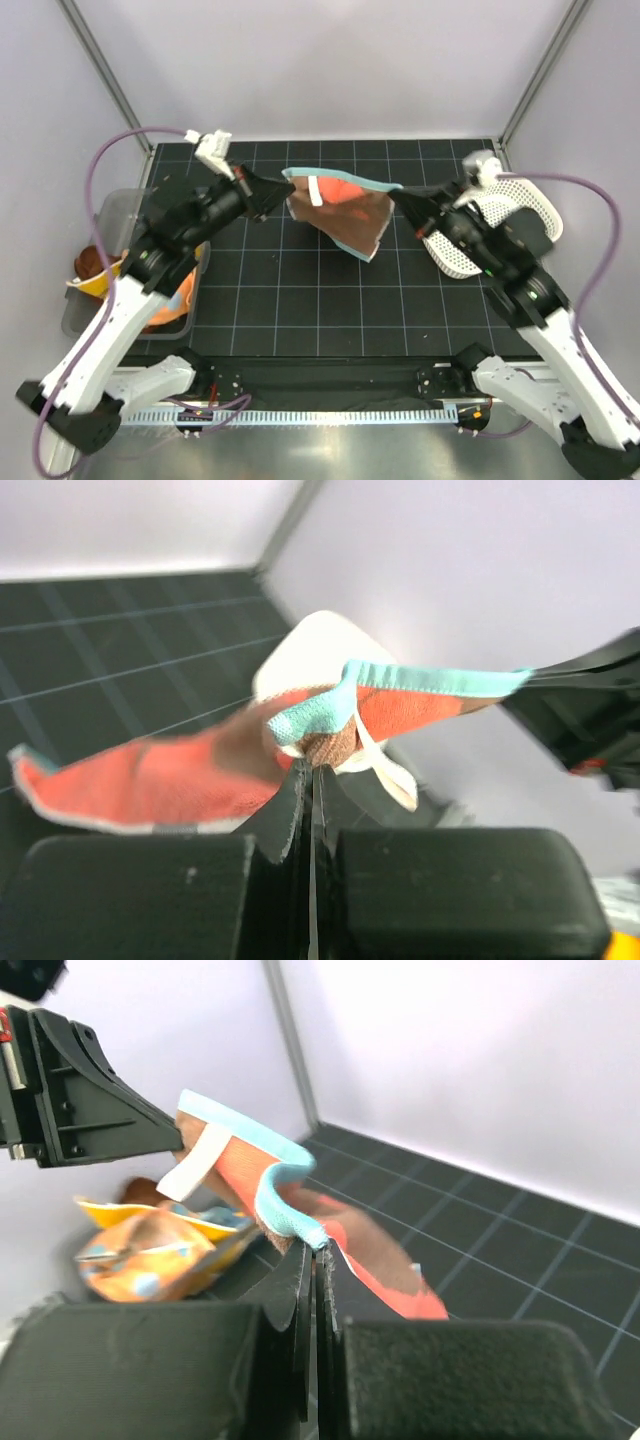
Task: Fold and stack the towels
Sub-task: Flatten out the crumpled towel
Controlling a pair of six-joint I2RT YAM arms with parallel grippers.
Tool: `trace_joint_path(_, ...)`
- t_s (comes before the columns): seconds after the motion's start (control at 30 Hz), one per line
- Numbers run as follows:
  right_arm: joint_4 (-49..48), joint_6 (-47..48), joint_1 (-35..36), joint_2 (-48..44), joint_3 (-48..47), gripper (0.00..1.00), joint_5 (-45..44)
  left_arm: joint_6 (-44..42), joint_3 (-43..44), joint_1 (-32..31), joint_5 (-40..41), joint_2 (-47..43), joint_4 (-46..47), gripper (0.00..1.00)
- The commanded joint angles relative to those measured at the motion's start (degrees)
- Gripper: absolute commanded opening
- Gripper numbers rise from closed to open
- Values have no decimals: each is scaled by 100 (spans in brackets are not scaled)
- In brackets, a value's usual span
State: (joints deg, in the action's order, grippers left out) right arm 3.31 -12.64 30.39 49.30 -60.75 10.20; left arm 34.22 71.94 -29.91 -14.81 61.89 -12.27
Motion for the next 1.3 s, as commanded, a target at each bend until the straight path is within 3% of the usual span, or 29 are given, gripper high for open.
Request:
trace_joint_path(0.0, 556, -369, 116, -744, 143, 1, 263, 654, -303, -269, 31, -808, 216, 0)
trace_joint_path(0.13, 513, -940, 134, -1150, -199, 1, 465, 1253, -94, -524, 65, -1328, 427, 0)
trace_joint_path(0.3, 293, -1030, 134, -888, -631, 1, 212, 1035, 443, -586, 582, -1083, 77, 0)
trace_joint_path(0.4, 258, -679, 134, -273, -815, 1, -683, 534, 891, -577, 1426, -477, -696, 0)
trace_joint_path(0.5, 135, -284, 125, 508, -938, 1, -992, 209, 971, -525, 2076, 15, -785, 0)
trace_joint_path(0.63, -487, 86, 29, 1581, -991, 1, -1345, 15, 1059, -60, 2246, 893, -698, 0)
trace_joint_path(0.87, -1447, 245, -833, 4076, -1710, 1, -599, 173, 1400, 1302, 973, 3037, 540, 0)
trace_joint_path(1.0, -1649, 263, -1167, 5413, -2676, 1, -63, 287, 2487, 1769, -37, 4844, 1076, 0)
trace_joint_path(1.1, -1737, 219, -1351, 6090, -3090, 1, 377, 331, 3078, 1954, -715, 5638, 1139, 0)
trace_joint_path(1.27, -1790, 218, -1448, 6522, -3128, 1, 808, 182, 2984, 1963, -945, 5826, 1201, 0)
